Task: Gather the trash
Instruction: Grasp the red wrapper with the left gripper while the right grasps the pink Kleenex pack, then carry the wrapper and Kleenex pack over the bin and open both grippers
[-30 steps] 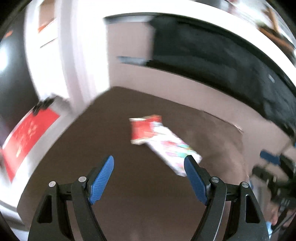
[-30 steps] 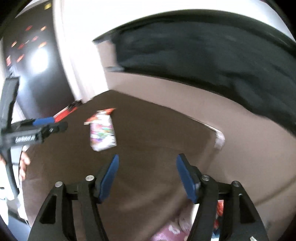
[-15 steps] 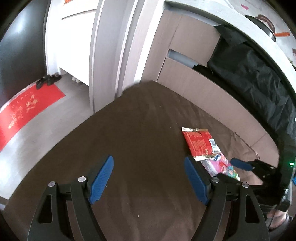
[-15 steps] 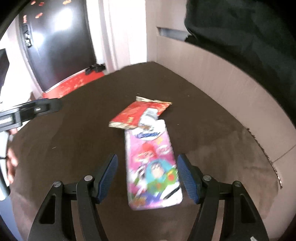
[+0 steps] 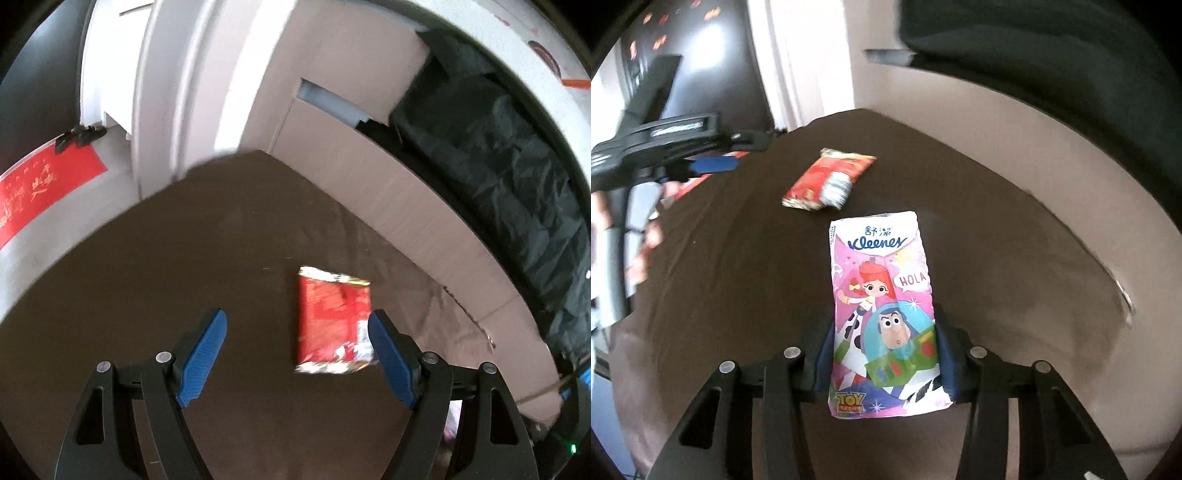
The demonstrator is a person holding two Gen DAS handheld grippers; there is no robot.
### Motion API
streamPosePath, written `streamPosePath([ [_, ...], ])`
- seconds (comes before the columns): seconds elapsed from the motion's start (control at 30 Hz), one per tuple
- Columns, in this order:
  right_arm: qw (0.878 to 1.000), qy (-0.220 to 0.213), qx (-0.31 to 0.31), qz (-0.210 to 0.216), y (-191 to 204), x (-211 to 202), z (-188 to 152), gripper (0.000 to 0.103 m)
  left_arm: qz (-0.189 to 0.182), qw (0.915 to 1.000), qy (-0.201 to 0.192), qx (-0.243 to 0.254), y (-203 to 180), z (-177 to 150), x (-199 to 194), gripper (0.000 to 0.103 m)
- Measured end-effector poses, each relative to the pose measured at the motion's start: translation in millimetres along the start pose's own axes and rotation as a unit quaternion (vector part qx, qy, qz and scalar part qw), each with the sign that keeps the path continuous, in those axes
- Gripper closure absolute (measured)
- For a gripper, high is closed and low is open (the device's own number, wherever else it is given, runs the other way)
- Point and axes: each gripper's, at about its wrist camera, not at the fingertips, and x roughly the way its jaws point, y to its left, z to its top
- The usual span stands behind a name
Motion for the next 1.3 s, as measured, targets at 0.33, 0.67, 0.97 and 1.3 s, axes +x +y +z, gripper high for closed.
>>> streamPosePath([
  [0.33,0.997,-0.021,0.066,0.014,-67,-36,-41,0.06,0.107,0.9911,0.013,0.078,-56,-14,63,0.02],
  [0.67,0.996,-0.016,0.09,0.016,-84,-34,-63,0.059,0.132,0.9871,0.021,0.089,-60,-4,79,0.021],
  [0.97,0.998,-0.013,0.056,0.023,-62,-26,-51,0.053,0.103,0.9871,0.021,0.121,-56,3,74,0.047],
  [1.3,1.0,0.02,-0.017,-0.007,-36,3,-12,0.04,0.078,0.9695,-0.002,0.232,-77,-46,14,0.053],
])
